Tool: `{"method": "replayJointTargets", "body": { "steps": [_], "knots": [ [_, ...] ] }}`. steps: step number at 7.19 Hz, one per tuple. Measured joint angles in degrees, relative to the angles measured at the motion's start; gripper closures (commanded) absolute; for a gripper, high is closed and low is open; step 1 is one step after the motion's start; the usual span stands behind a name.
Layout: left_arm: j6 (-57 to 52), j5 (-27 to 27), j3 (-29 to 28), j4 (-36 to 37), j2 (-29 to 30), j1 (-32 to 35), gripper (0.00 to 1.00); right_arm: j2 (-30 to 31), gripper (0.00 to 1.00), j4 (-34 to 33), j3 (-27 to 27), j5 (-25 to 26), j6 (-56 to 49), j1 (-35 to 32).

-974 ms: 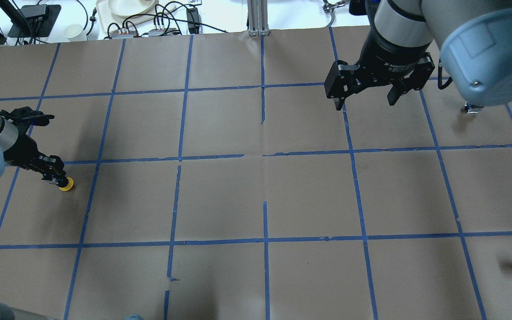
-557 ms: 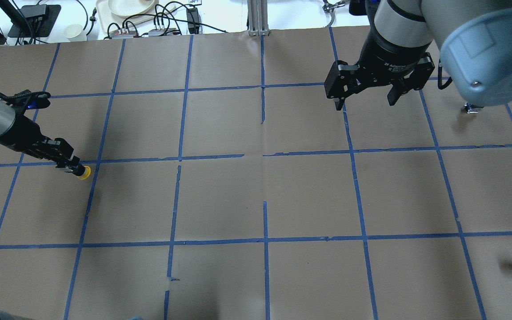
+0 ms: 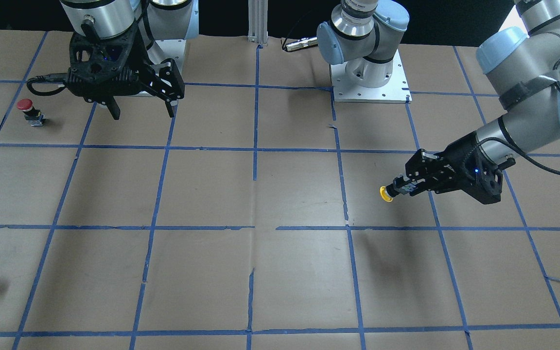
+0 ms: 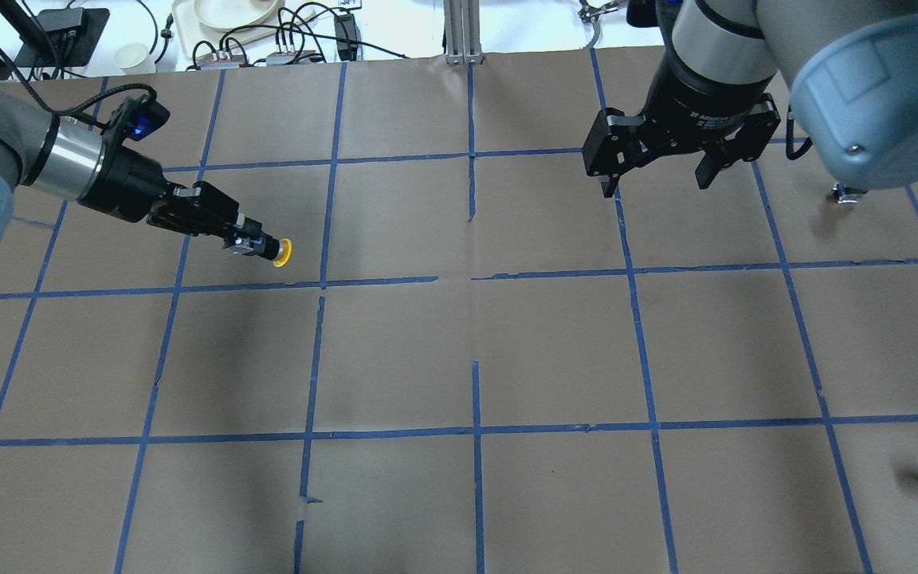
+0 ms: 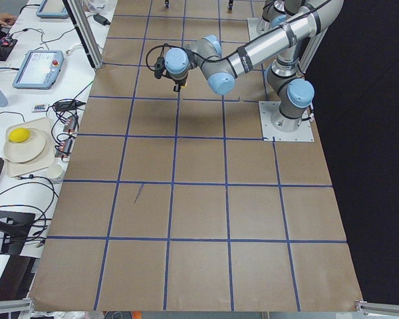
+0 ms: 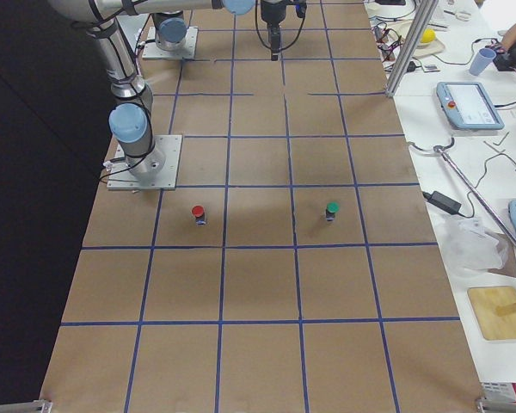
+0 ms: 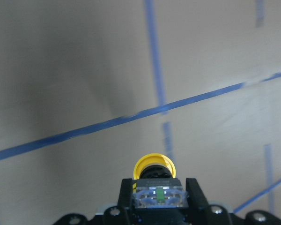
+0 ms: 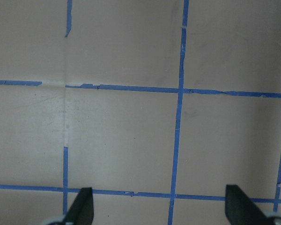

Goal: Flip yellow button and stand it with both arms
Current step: 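Lift the button with the left gripper and carry it toward the table center, then hold the button up with the left gripper while the right gripper approaches its yellow cap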

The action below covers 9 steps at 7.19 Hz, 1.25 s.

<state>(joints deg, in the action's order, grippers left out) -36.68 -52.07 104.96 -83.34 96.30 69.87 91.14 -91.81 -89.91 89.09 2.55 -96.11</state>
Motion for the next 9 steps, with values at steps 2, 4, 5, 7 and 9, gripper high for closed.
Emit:
{"method": "replayJointTargets", "body": {
  "steps": [2, 4, 5, 7, 9],
  "knots": [
    [1.14, 12.55, 0.05, -6.01, -3.86, 4.66, 0.99, 0.01, 0.0, -0.05, 0.23, -0.01, 0.06, 0.17],
    [6.87, 27.88, 0.4, -10.39, -7.35, 9.0, 0.99, 0.24, 0.0, 0.26, 1.53, -3.31, 0.71, 4.21],
    [8.7, 34.21, 0.6, -10.92, -7.82, 10.12, 0.99, 0.37, 0.0, 1.13, 2.37, -8.5, 0.88, 8.75],
    [12.7, 42.36, 0.56, -10.93, -7.77, 13.19, 0.99, 0.43, 0.0, 5.55, 2.97, -22.35, 1.21, 16.77],
    [15.93, 46.16, 0.76, -9.39, -7.72, 15.84, 0.99, 0.47, 0.0, 16.61, 2.78, -43.0, 2.63, 20.26]
  ]
}}
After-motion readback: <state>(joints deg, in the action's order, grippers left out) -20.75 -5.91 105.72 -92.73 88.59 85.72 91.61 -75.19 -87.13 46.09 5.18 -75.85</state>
